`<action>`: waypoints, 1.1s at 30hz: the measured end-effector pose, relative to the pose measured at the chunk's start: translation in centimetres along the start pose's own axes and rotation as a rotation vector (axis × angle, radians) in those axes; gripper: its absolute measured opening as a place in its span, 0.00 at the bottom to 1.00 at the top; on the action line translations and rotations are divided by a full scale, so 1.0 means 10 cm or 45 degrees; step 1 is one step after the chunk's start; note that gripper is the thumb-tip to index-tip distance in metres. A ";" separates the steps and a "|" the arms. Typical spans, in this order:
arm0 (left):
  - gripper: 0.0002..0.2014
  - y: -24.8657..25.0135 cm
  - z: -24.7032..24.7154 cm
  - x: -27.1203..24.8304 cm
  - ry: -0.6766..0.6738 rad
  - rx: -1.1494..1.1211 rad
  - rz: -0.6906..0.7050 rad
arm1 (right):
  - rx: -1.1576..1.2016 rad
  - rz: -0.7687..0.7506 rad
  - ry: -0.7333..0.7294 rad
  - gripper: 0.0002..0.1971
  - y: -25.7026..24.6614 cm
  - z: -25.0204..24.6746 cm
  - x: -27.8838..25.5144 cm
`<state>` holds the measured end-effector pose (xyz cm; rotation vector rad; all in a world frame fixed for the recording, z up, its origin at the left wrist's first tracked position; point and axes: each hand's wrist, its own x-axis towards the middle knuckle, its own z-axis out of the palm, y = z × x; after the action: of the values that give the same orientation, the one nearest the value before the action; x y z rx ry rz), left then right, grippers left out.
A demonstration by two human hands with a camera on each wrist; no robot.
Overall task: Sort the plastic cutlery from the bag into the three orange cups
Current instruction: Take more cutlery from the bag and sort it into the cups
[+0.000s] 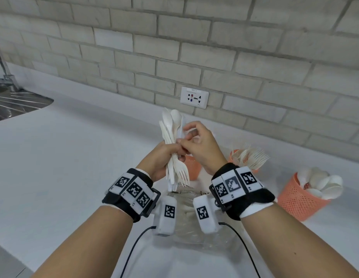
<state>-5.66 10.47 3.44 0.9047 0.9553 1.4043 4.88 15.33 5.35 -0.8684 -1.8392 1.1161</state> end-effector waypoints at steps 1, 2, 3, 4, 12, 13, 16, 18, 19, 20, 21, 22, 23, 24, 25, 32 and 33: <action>0.09 0.00 0.00 -0.01 -0.010 -0.012 -0.017 | -0.034 0.036 0.042 0.15 0.03 0.01 0.01; 0.08 0.00 -0.01 -0.01 -0.017 -0.008 -0.026 | -0.050 0.085 0.079 0.20 0.06 0.01 0.02; 0.09 -0.01 -0.01 -0.02 -0.023 0.002 -0.029 | -0.059 0.128 0.101 0.24 0.07 0.01 0.04; 0.11 -0.02 -0.02 -0.02 -0.016 0.015 -0.030 | -0.066 0.163 0.109 0.27 0.07 0.00 0.06; 0.14 -0.09 -0.04 -0.02 0.073 0.039 -0.004 | 0.000 0.266 0.028 0.06 0.10 -0.03 0.07; 0.13 -0.10 -0.04 -0.01 0.082 0.035 0.004 | 0.007 0.264 0.042 0.07 0.12 -0.04 0.07; 0.11 -0.11 -0.03 -0.01 0.117 -0.031 0.032 | 0.014 0.235 0.090 0.06 0.13 -0.05 0.06; 0.11 -0.11 -0.03 0.00 0.145 -0.100 0.039 | 0.083 0.227 0.101 0.07 0.15 -0.04 0.04; 0.10 -0.10 -0.03 0.00 0.155 -0.127 0.035 | 0.126 0.247 0.104 0.08 0.15 -0.05 0.03; 0.09 -0.09 -0.03 -0.01 0.150 -0.142 0.032 | 0.169 0.269 0.098 0.08 0.15 -0.05 0.03; 0.08 -0.08 -0.02 0.00 0.155 -0.136 0.027 | 0.211 0.277 0.084 0.06 0.15 -0.06 0.03; 0.08 -0.08 -0.02 0.00 0.174 -0.131 0.022 | 0.216 0.272 0.071 0.05 0.13 -0.07 0.03; 0.08 -0.08 -0.04 0.01 0.215 -0.119 0.018 | 0.199 0.256 0.071 0.05 0.11 -0.09 0.04; 0.07 -0.07 -0.06 0.01 0.267 -0.120 0.015 | 0.175 0.233 0.087 0.04 0.10 -0.13 0.07; 0.07 -0.06 -0.09 0.02 0.318 -0.121 0.022 | 0.159 0.203 0.127 0.03 0.08 -0.18 0.11; 0.07 0.01 -0.24 0.00 0.293 -0.027 -0.028 | -0.039 -0.198 0.654 0.09 0.03 -0.40 0.37; 0.08 0.01 -0.23 -0.01 0.263 -0.039 -0.028 | -0.118 -0.187 0.609 0.08 0.09 -0.36 0.36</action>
<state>-7.78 10.29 2.69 0.7342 1.0914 1.5105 6.57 20.06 6.58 -0.9421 -1.5321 0.6636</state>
